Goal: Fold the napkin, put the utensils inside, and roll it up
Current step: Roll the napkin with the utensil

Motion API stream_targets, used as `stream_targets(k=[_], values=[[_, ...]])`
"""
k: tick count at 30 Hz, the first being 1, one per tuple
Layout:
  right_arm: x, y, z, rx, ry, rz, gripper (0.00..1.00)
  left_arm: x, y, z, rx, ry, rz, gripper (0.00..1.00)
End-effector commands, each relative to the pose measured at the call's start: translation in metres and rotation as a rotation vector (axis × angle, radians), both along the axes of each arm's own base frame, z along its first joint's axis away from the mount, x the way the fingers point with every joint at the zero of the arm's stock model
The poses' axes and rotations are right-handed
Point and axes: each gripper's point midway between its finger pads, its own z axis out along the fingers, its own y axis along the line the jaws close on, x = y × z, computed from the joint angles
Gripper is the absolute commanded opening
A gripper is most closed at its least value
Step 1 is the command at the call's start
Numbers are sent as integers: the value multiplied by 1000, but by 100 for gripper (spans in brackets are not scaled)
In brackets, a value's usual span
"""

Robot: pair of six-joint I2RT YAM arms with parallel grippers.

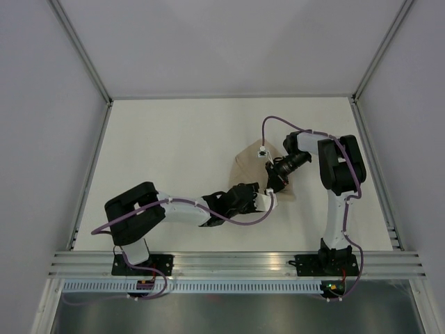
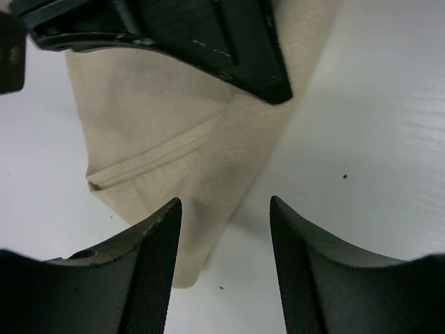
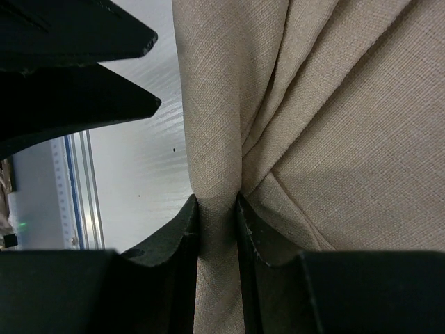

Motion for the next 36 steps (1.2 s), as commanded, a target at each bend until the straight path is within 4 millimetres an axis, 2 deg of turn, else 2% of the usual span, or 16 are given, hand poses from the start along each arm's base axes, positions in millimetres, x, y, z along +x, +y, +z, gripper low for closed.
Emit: stream_targets(k=[1,15,23,25,27,31,34,36], values=[[-1,-19,-34,-87,-40,83,2,-2,-15,10,47,-78,-96,59],[0,-20,-36,-85,-27,77,2,-9,-41,-4,72,-129,-274,62],[2,-21,-35,-79,-25,69,2,-11,-52,-27,132,-55,-315,61],[2,-21,-34,-81,-26,68,2,-16,-47,-44,183,7,-330,54],[1,-21,-33,-74,-23,68,2,-14,-46,-48,194,28,-329,49],[2,-21,-33,-70,-22,67,2,-12,-41,-55,204,91,-311,31],[3,-21,-32,-66,-25,66,2,-10,-40,-56,211,118,-298,25],[5,-21,-30,-62,-37,59,2,-16,-39,-61,223,164,-312,20]])
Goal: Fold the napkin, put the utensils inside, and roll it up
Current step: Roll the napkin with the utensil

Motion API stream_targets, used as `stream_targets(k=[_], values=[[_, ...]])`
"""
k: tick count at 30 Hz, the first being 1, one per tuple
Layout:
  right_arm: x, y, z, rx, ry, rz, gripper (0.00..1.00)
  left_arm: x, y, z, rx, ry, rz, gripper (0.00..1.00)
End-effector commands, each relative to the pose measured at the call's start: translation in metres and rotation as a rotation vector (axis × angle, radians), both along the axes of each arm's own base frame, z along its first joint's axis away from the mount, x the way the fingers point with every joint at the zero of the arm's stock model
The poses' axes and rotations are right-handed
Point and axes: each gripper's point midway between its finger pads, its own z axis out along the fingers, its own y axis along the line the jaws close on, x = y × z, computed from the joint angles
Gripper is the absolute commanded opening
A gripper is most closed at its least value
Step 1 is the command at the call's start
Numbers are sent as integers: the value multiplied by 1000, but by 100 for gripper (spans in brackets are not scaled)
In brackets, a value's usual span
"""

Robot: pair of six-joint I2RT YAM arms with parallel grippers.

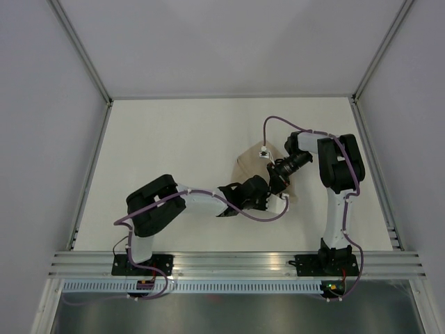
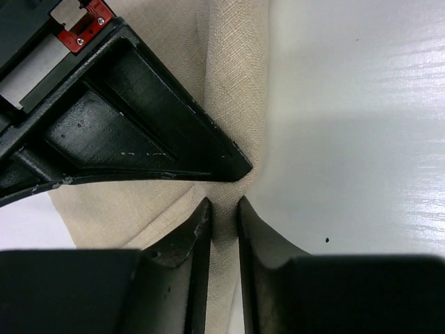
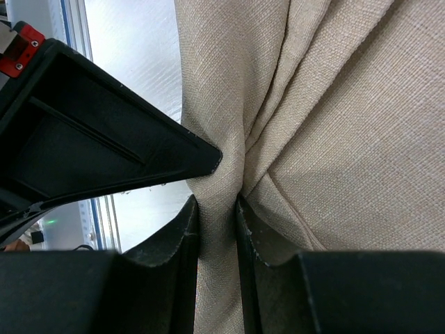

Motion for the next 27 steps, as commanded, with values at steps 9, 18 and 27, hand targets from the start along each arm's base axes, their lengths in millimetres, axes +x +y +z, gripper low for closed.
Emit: stream_targets(k=[9,18,27], values=[[44,-14,-6,-78,-279,-32,42,-38,8,-41,152,378,10,3],[89,-22,31,-101,-408,-275,54,-47,6,-48,128,571,85,3],[136,-75,80,-95,-555,-661,54,-51,8,-48,50,848,148,3]])
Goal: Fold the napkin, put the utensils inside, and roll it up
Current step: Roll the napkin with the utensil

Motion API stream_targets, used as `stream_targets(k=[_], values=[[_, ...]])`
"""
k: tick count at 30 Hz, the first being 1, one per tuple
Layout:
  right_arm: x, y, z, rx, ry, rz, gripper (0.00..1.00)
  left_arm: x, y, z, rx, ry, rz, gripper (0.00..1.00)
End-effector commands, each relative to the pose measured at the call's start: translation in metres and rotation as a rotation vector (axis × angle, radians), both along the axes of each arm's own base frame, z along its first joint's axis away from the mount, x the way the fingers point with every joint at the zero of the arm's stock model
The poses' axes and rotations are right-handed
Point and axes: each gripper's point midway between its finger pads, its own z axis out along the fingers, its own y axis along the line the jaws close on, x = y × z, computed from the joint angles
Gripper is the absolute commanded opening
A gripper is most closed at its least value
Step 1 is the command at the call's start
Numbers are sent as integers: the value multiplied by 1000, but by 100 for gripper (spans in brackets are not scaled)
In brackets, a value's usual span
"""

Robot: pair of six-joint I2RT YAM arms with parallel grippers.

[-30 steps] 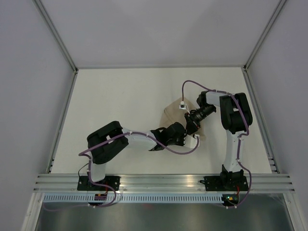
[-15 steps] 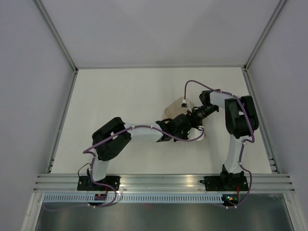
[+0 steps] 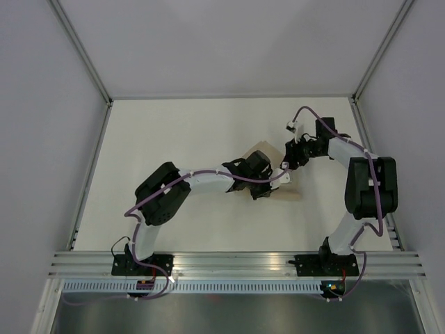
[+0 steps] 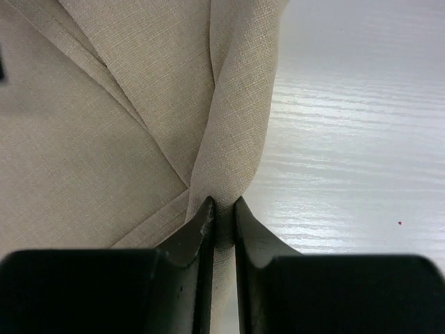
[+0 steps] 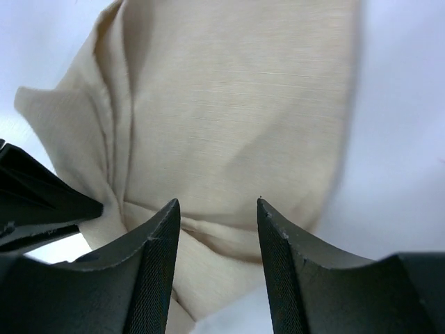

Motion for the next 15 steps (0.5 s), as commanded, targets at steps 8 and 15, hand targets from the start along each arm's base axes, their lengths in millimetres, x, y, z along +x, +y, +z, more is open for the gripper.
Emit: stream_targets(k=[8,15], values=[[-16,-30,83,16,-257,-97,54,-49,30,-39,92,597,58,4],[-69,-22,72,-132,-368,40,53,-45,32,-37,75,722,88,3]])
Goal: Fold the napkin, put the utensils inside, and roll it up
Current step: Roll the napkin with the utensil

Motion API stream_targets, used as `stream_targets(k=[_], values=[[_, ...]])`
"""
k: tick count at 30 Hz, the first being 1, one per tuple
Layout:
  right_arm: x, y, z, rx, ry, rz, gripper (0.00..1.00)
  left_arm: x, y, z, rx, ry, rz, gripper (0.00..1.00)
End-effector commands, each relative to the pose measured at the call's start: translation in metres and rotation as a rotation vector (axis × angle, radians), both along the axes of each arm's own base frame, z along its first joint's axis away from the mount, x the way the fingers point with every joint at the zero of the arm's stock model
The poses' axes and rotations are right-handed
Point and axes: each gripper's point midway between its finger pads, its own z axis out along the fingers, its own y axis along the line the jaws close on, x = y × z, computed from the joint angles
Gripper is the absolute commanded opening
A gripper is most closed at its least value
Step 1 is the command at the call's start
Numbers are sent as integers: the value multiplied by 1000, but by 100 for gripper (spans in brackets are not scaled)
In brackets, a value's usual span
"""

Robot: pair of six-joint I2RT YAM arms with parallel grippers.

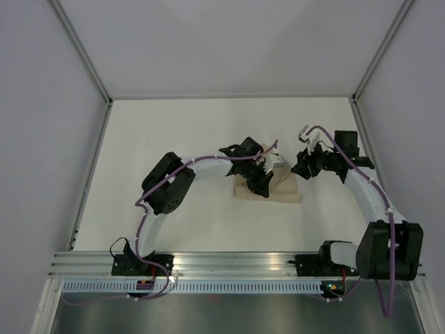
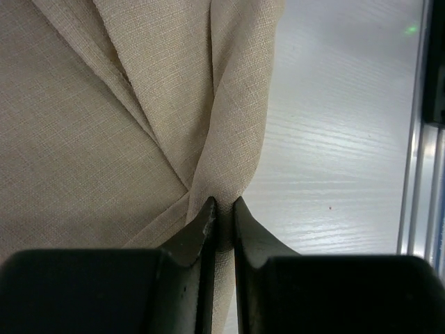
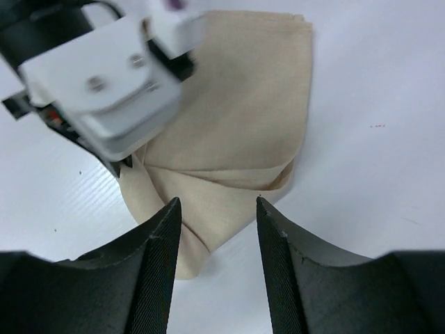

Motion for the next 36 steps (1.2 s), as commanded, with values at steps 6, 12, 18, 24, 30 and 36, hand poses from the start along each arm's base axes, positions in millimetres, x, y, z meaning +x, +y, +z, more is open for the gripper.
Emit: stream_targets(k=[6,12,18,24,30,36], values=[[-62,50,-51,-264,-121,266,54,-40,26,-42,174,357,32,3],[-70,57,-84,-428,-207,357,56,-41,28,-48,174,450,53,3],[-77,66,-96,-447,-220,410,57,-41,32,-55,191,494,70,2],[-83,72,-111,-458,-197,449,56,-43,34,-60,204,514,79,2],[-91,74,-122,-459,-159,483,54,-40,33,-60,208,518,90,3],[-86,77,-129,-471,-125,492,23,-35,32,-61,206,508,103,9]])
